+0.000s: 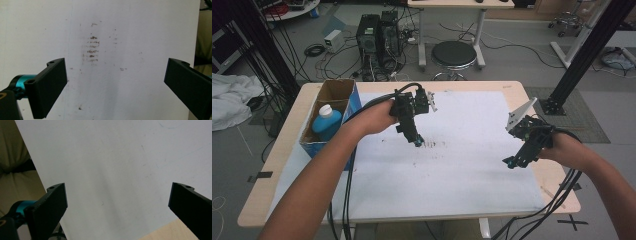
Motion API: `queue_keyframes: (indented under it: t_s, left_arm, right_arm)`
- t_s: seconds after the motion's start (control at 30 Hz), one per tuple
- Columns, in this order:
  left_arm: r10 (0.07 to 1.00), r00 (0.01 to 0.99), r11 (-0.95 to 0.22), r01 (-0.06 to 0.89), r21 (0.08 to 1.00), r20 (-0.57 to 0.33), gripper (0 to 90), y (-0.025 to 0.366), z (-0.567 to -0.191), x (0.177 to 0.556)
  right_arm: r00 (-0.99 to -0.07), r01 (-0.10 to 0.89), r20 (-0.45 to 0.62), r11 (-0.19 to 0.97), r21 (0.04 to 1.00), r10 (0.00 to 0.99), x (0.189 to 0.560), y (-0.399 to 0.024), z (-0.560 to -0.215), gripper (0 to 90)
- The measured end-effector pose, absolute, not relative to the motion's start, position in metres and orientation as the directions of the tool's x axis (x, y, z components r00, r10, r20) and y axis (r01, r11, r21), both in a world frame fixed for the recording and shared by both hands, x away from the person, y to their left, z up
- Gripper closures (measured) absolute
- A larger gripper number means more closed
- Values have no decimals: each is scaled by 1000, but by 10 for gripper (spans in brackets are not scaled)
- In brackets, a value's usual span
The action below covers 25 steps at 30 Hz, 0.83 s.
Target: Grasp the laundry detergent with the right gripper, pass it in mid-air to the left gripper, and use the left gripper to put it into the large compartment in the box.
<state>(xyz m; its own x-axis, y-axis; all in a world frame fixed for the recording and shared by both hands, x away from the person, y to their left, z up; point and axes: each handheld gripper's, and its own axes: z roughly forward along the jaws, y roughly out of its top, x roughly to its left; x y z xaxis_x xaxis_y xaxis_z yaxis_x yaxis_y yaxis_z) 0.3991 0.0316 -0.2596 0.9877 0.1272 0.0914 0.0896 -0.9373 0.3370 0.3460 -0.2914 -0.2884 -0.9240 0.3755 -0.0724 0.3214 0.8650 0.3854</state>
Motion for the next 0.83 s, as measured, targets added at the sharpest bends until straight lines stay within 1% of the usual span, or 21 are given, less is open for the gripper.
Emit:
queue_keyframes:
  t_s: [0.83]
  left_arm:
    - [148,985,-933,111,342,84,46,43,-260,397]
  right_arm:
    - [-924,322,-70,864,387,376,344,-290,-290,11]
